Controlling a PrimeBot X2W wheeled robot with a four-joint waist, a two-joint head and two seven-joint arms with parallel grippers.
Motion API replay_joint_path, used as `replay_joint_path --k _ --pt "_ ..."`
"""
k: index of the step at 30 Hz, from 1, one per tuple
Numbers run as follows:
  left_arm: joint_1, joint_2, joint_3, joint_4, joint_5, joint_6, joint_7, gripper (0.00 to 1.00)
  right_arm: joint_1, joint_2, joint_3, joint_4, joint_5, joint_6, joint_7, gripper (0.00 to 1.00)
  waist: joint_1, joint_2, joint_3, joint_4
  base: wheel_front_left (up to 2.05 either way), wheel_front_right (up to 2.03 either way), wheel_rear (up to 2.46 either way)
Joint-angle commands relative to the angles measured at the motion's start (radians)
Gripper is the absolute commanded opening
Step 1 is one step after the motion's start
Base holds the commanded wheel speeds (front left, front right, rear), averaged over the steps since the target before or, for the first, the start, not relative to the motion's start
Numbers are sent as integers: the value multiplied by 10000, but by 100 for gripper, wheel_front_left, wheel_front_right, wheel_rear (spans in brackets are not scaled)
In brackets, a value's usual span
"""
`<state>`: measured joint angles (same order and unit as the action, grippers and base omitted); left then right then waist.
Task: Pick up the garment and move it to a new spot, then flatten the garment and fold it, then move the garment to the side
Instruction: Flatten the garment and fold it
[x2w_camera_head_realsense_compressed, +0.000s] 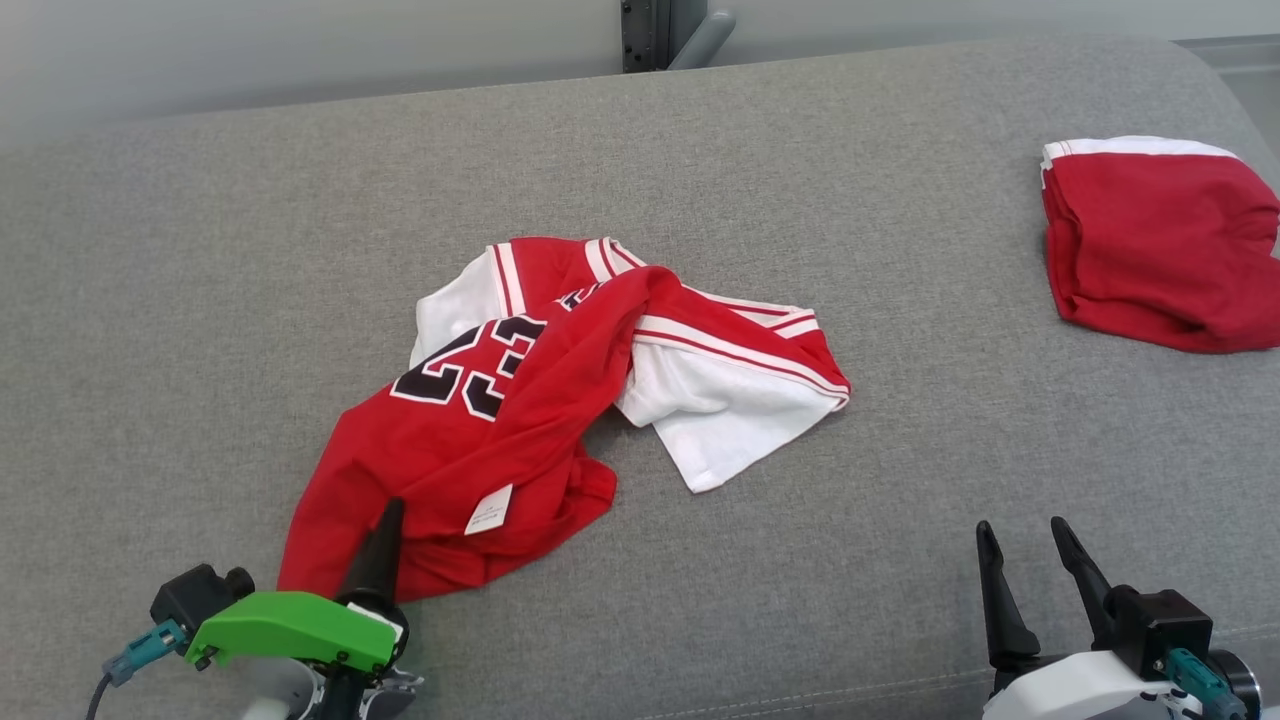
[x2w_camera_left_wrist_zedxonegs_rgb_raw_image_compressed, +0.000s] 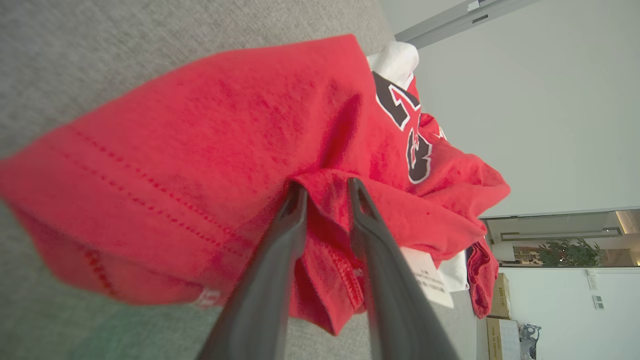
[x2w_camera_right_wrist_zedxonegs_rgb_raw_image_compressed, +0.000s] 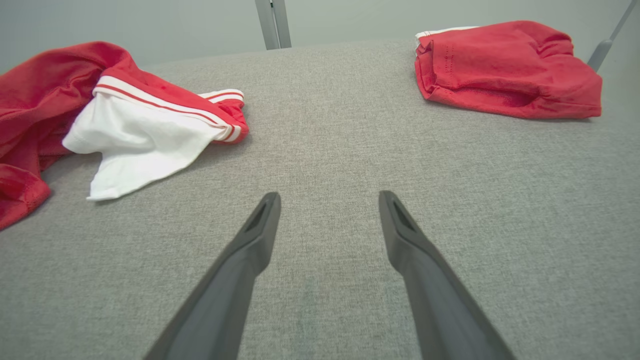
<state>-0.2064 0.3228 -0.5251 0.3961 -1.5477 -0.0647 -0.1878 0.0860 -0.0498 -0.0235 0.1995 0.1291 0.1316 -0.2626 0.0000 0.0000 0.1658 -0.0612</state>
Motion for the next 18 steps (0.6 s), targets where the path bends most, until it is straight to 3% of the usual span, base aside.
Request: replay_joint_path --k 1,5,10,15,18 --pt "-30 9 40 65 157 93 -110 100 -94 -19 14 16 81 -20 -30 100 0 0 1 -25 0 0 0" --pt "483 228 198 -264 417 519 -421 100 -54 -19 -15 -13 116 -20 -30 100 0 0 0 -85 0 0 0" --pt "1505 477 369 -1950 712 1198 -614 100 -16 -17 -162 -64 115 -20 -30 100 0 0 70 -105 0 0 0" --pt "1991 199 -35 -3818 812 1652 -484 100 -153 -19 -187 -80 134 -20 -30 100 0 0 238 -9 0 0 0" --pt "1841 -31 -269 -4064 719 1892 -265 100 -239 -17 -112 -39 123 -20 -30 100 0 0 306 -25 0 0 0"
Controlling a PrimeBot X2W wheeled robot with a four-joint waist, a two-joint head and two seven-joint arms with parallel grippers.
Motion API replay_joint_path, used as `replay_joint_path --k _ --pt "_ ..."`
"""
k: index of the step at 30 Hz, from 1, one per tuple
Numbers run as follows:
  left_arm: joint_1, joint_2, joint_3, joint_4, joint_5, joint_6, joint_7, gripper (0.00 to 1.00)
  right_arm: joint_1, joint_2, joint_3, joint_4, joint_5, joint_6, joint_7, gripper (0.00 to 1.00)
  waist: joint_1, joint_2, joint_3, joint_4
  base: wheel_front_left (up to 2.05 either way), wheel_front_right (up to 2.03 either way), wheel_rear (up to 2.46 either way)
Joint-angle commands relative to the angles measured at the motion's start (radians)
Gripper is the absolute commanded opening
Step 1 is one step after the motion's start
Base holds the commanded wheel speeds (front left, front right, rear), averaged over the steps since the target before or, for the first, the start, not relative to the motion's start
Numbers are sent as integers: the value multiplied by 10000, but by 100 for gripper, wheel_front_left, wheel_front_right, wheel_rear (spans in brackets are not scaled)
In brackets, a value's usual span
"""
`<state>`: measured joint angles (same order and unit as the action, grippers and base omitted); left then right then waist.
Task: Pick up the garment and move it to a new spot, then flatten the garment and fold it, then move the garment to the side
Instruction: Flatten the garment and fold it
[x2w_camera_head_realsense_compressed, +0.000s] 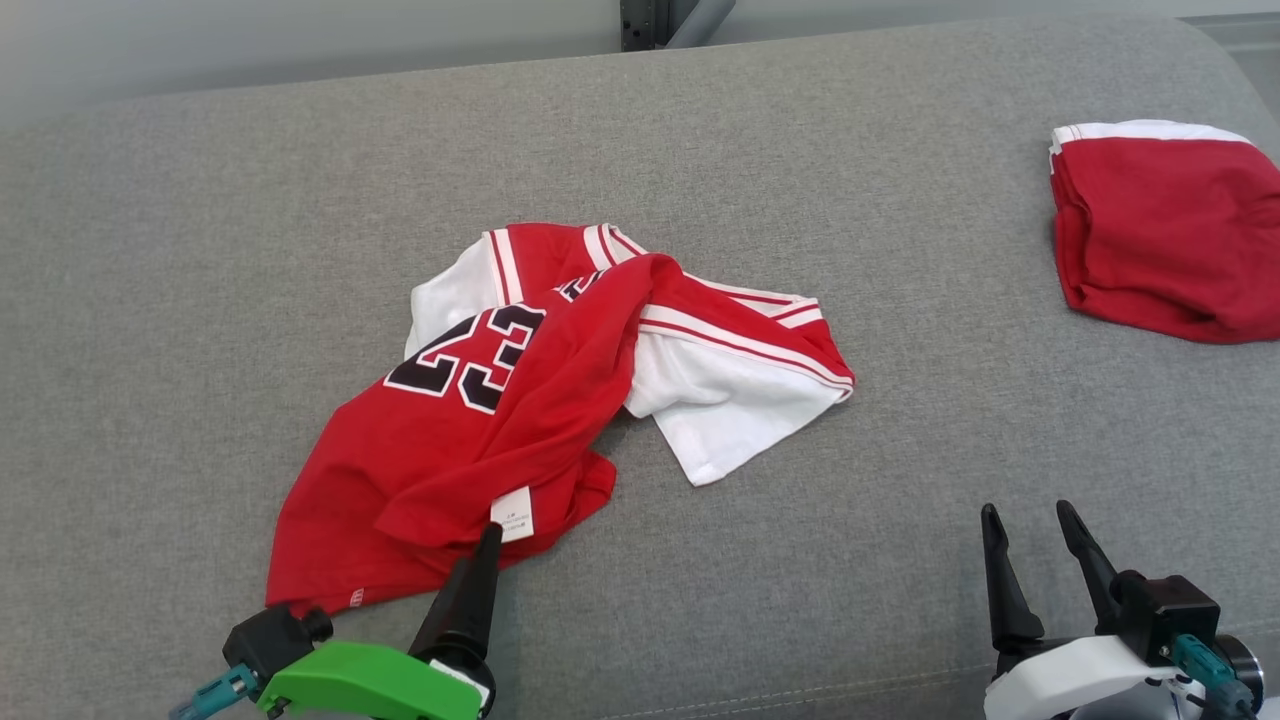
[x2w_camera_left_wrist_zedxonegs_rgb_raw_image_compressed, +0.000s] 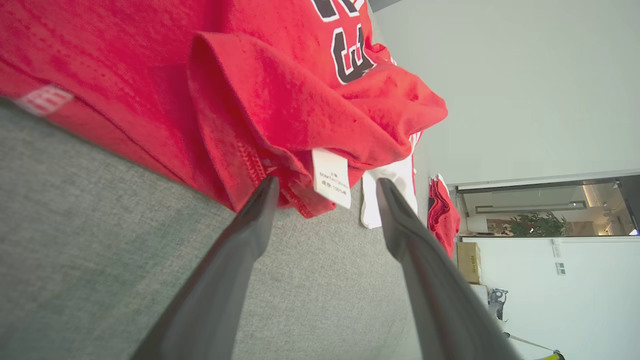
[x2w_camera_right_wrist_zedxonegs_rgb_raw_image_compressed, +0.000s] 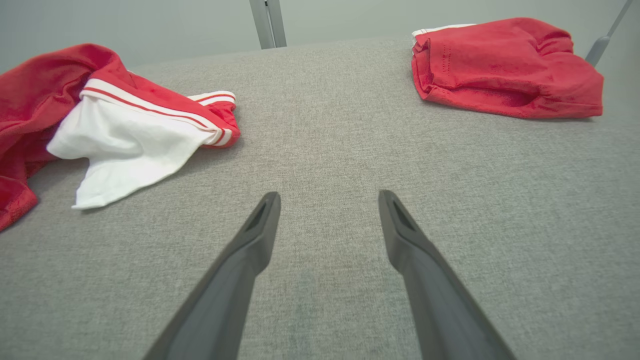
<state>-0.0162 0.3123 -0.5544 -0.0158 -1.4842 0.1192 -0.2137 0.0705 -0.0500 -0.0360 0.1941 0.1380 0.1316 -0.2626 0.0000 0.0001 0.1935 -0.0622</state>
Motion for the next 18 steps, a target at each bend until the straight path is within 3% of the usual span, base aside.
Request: replay_joint_path --k 1,3,9,10,11,12,13,18 --pt "-173 -2 -55 95 140 134 46 100 -136 -17 48 31 26 -20 -30 100 0 -1 48 -53 0 0 0" --pt "-311 -234 -107 240 -2 177 93 100 -205 -23 51 10 25 -20 -30 100 0 -1 74 -133 0 0 0" --pt "-617 -242 115 1014 -5 18 97 100 -157 -18 67 32 66 -20 -30 100 0 -1 128 -431 0 0 0" --pt "-633 -204 136 1090 -12 -8 98 82 -134 -20 58 43 84 -20 -30 100 0 -1 124 -472 0 0 0" --pt "-602 -129 151 1181 10 -85 133 34 -107 -15 71 63 121 -20 -30 100 0 -1 110 -550 0 0 0" --pt "-561 -120 161 1197 16 -140 127 9 -95 -17 70 69 133 -20 -30 100 0 -1 99 -579 0 0 0" --pt "-500 -92 141 1193 29 -199 138 0 -78 -17 71 75 124 -20 -30 100 0 -1 85 -598 0 0 0" --pt "-199 117 115 855 102 -604 118 0 21 -17 14 68 174 -20 -30 100 0 -1 -20 -587 0 0 0"
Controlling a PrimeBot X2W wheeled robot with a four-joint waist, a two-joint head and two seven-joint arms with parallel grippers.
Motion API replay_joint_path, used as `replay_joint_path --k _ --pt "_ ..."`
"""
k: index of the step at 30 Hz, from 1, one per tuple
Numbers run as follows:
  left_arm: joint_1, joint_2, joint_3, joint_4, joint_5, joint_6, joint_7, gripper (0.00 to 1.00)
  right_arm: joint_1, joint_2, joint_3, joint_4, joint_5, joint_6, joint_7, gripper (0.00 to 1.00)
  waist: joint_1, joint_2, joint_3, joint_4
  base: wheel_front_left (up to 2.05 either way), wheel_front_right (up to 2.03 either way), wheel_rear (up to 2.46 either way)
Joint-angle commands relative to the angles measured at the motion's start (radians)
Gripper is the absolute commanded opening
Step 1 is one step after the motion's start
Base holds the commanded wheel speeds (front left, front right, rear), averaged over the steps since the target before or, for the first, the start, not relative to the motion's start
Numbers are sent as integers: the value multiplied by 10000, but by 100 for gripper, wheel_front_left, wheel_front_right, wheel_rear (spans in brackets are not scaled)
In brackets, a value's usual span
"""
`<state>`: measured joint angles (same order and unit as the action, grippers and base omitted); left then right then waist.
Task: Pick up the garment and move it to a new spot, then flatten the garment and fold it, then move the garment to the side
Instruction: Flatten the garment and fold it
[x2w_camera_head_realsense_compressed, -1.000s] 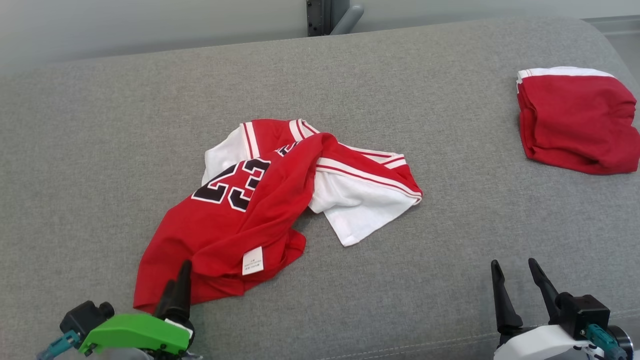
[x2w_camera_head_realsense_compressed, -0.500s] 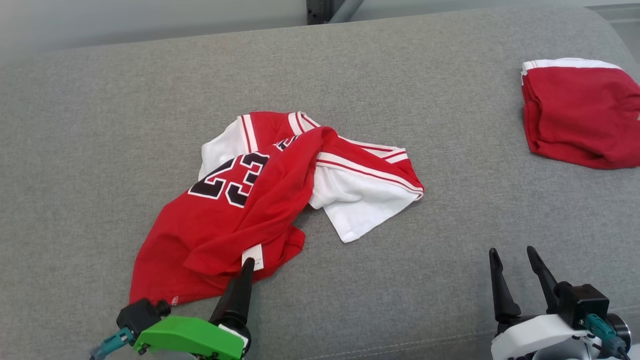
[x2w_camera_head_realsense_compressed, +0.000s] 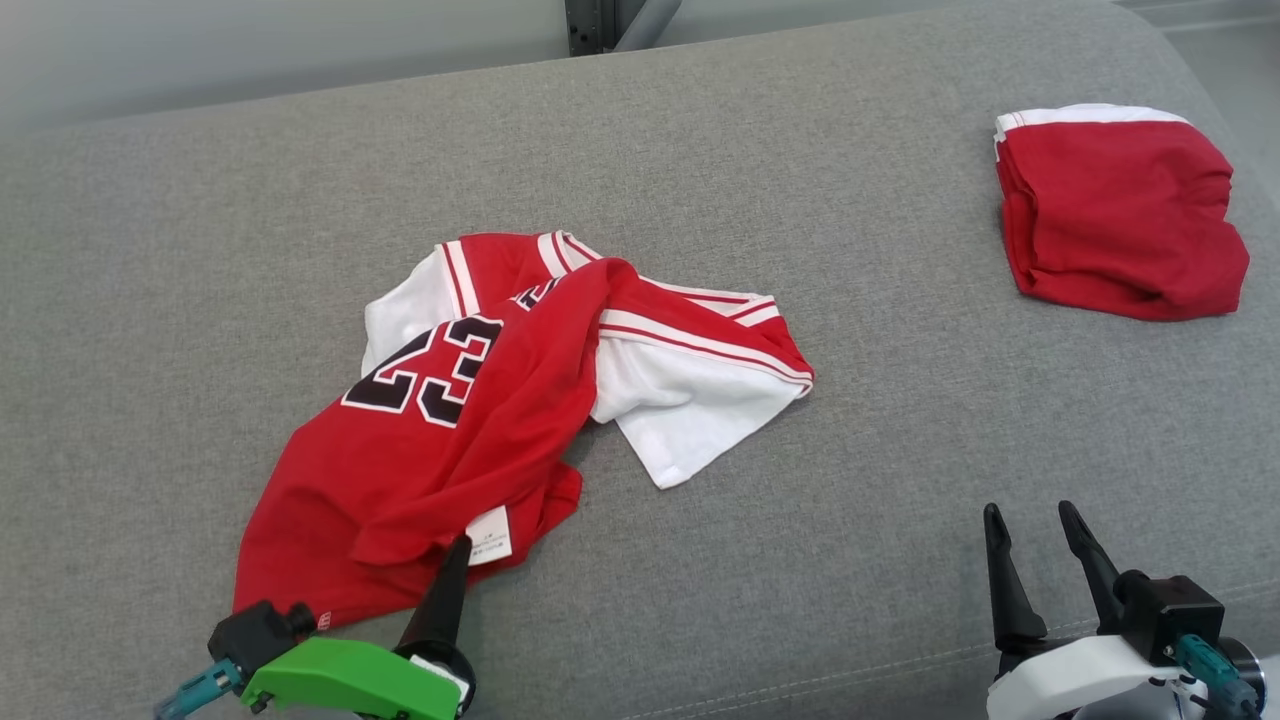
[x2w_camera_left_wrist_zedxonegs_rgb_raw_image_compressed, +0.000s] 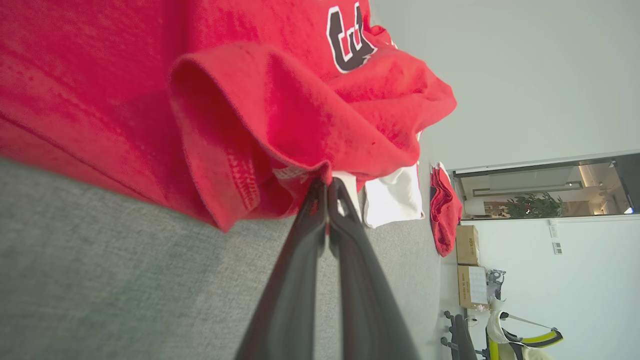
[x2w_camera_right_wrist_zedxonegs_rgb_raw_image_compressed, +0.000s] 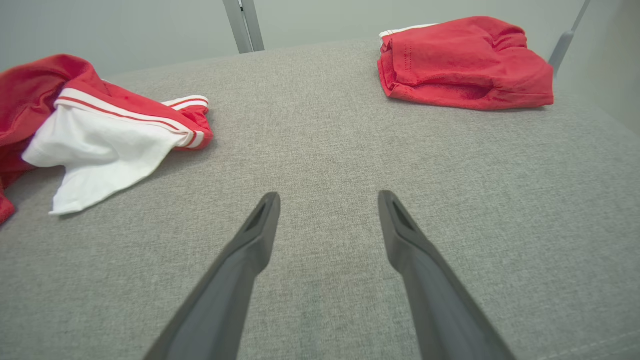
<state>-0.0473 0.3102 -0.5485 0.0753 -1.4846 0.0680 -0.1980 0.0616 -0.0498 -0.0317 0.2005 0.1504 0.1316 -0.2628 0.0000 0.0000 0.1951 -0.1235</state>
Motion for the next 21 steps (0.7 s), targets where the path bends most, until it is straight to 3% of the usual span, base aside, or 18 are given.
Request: replay_joint_path --k 1,7,13,18,21 --pt "113 138 56 -55 106 -92 -39 0 110 -19 -28 5 49 -20 -28 100 0 0 -36 27 0 0 0" --pt "600 848 354 -977 240 -385 -98 0 245 -22 -90 -1 17 -20 -27 100 0 0 -254 328 0 0 0" --pt "749 2398 903 -1781 436 -583 311 0 358 -20 -50 -21 -64 -20 -28 100 0 0 -452 817 0 0 0" --pt "91 3560 1639 -1544 745 -568 499 0 236 -17 56 -5 -136 -20 -28 100 0 0 -489 1116 0 0 0" --pt "-225 3838 1528 -1506 1015 -777 713 0 179 -23 133 29 -125 -20 -28 100 0 0 -486 1141 0 0 0"
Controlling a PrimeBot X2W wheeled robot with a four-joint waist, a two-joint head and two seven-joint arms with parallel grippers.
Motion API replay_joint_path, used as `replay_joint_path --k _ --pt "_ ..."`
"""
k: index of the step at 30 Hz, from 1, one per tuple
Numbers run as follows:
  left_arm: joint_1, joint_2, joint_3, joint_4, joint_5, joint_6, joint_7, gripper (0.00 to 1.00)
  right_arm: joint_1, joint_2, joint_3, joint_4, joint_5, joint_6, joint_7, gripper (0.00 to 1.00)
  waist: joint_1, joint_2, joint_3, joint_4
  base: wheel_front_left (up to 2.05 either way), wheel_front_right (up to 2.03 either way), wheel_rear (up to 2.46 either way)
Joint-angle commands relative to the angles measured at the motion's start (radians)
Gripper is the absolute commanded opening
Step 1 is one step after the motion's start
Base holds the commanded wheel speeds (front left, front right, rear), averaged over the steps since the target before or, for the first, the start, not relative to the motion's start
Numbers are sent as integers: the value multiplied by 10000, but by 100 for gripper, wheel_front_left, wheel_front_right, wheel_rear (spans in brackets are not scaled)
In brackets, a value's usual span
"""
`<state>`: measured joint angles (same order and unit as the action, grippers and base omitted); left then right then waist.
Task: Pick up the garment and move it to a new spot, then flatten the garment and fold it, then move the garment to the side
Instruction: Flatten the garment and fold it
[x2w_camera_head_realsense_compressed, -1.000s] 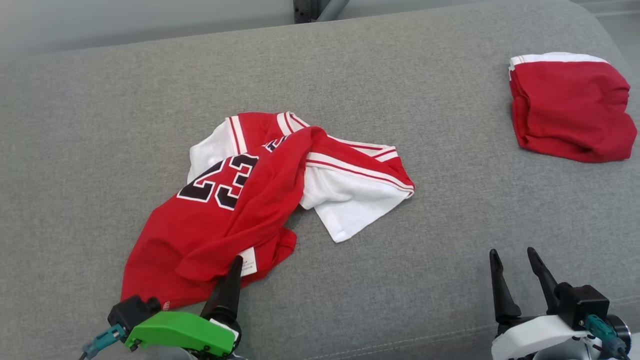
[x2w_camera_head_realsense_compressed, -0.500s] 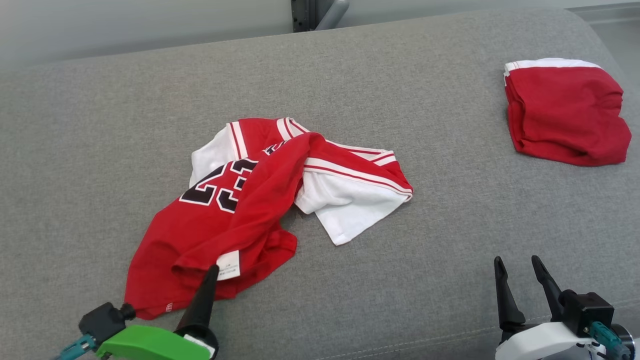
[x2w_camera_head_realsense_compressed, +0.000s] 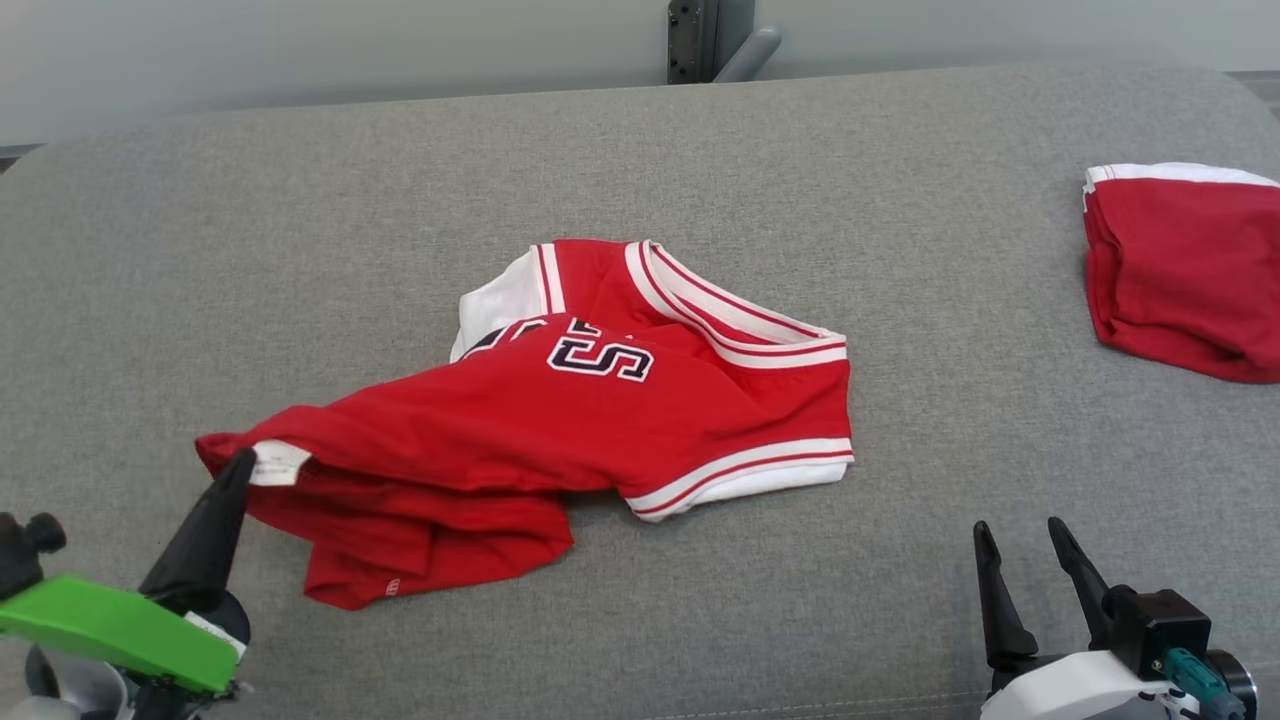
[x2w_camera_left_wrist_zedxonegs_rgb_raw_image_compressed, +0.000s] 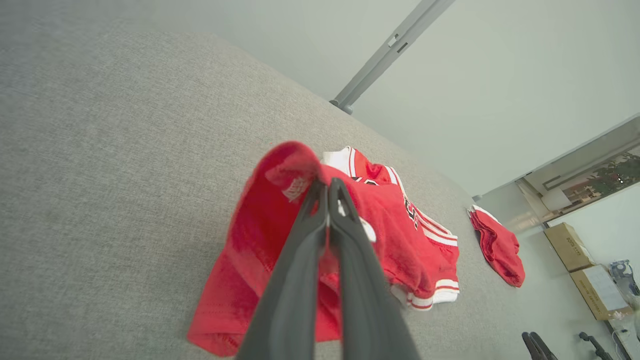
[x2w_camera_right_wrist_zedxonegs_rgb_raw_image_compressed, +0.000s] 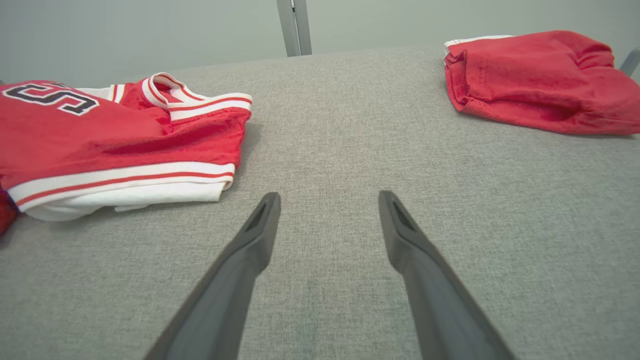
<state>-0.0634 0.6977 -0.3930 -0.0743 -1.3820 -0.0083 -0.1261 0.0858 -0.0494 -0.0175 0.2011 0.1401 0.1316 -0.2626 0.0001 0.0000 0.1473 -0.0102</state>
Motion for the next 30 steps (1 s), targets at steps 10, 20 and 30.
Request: replay_joint_path --k 10,20,30 --pt "1235 -1010 -2248 -503 -310 -984 1222 0 260 -24 -88 73 79 -20 -30 100 -1 0 -47 -164 0 0 0" --pt "615 -2721 -3409 2421 1308 -738 456 100 8 -26 -246 -3 -290 -20 -30 100 -1 0 -163 148 0 0 0" --pt "1218 -1862 -3146 2401 1532 126 307 100 56 -24 -322 -202 -344 -20 -30 100 -1 0 -321 105 0 0 0"
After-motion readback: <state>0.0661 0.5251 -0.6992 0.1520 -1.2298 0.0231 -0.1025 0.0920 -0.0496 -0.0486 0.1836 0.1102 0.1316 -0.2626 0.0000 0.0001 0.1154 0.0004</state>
